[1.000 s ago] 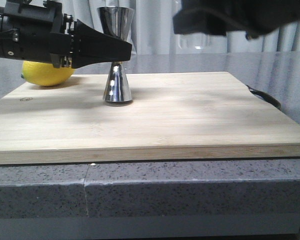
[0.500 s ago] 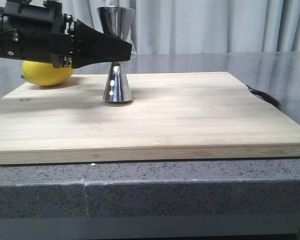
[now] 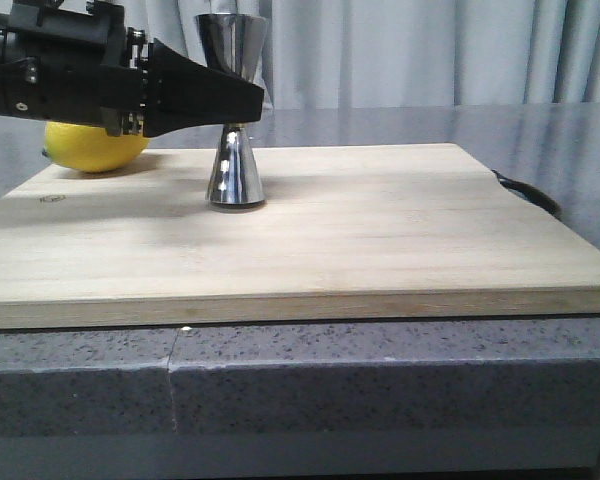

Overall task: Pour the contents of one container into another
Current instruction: 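Lift the beaker with the right gripper over the jigger cup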

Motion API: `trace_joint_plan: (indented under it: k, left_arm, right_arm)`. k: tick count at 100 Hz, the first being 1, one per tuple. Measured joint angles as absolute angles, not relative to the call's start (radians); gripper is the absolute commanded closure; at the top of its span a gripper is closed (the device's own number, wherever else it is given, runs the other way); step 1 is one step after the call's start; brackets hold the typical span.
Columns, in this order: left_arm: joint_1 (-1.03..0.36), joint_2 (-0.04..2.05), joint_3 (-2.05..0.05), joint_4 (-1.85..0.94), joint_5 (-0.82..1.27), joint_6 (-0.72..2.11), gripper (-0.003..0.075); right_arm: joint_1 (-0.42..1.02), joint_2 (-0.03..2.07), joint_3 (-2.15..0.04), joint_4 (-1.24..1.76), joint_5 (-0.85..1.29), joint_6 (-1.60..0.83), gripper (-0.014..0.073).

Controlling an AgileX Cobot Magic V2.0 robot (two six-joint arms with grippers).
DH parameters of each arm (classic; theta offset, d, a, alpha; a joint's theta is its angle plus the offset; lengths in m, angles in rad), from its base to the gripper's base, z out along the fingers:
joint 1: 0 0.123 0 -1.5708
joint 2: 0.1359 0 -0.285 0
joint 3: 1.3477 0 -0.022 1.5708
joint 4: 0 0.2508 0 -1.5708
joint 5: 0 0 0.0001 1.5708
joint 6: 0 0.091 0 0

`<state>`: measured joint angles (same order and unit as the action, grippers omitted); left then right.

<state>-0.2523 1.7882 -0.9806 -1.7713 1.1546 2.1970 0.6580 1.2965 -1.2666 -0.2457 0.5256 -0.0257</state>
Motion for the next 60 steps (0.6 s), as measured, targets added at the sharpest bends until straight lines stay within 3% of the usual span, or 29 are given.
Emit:
trace_joint_plan:
  k: [60]
  left_arm:
    - [-0.299, 1.788, -0.991, -1.771, 1.155, 2.302, 0.0533]
  right_arm:
    - [0.66, 1.44, -1.453, -0.253, 0.746, -0.294, 0.0289]
